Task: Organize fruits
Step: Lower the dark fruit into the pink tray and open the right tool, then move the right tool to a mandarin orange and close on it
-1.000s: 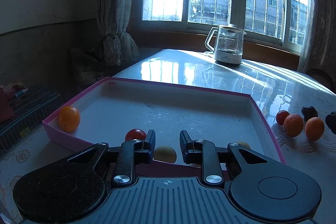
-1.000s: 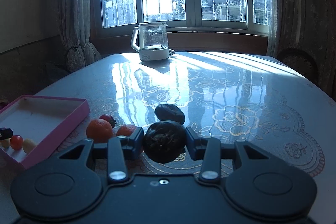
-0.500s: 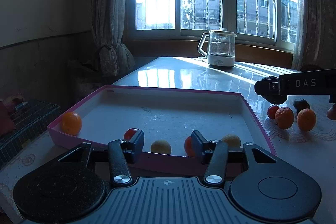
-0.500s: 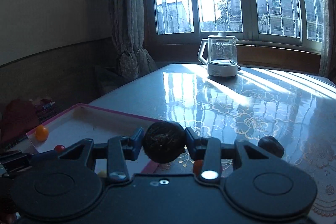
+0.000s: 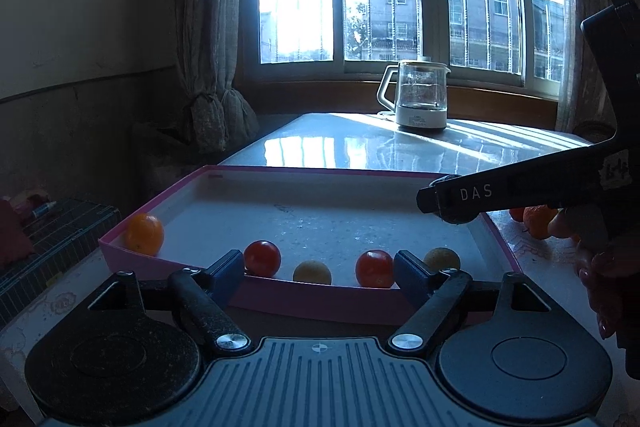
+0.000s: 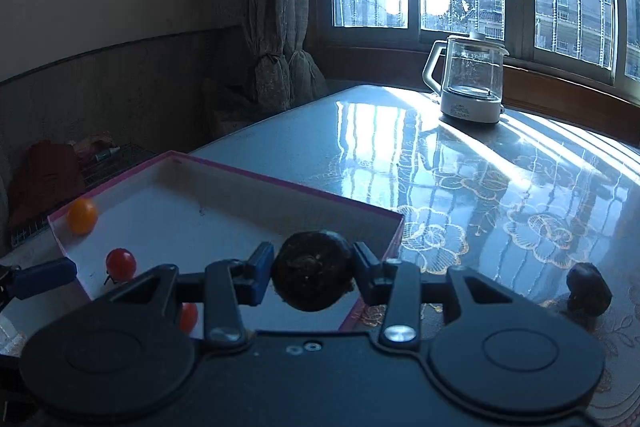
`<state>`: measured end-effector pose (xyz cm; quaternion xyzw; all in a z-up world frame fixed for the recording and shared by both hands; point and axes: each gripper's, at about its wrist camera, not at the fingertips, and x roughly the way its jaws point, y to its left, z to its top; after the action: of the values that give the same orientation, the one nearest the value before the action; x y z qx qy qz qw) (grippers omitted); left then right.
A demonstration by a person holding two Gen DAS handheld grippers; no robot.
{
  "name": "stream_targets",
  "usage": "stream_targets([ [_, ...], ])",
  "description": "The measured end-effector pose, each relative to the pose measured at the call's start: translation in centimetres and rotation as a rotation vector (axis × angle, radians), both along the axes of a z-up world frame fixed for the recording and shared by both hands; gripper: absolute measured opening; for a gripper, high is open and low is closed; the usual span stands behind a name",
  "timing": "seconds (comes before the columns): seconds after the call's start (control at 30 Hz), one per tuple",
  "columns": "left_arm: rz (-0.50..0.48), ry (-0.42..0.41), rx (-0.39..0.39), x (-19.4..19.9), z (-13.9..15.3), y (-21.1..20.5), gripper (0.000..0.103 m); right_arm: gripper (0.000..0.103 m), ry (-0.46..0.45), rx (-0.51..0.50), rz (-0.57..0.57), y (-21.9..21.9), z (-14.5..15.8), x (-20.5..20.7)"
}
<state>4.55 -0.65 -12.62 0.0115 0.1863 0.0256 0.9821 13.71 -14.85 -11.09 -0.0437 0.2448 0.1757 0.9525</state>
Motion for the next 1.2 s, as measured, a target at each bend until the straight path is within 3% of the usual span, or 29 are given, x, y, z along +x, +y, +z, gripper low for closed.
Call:
stream_targets([
  [0.37,0.0,-0.004,-0.004,-0.2,-0.2,0.1,0.085,0.043,0.025,-0.037,0.009,1.0,-1.0,0.7],
  [0.53,0.002,-0.003,-0.002,-0.2,-0.2,0.0,0.085,0.059,-0.028,-0.006,0.014,0.2,-0.4,-0.3],
  [1.2,0.02,0.005,-0.006,-0.2,-0.1,-1.1,0.085,0.056,-0.052,0.031,-0.096,-5.0,-0.4,-4.4],
])
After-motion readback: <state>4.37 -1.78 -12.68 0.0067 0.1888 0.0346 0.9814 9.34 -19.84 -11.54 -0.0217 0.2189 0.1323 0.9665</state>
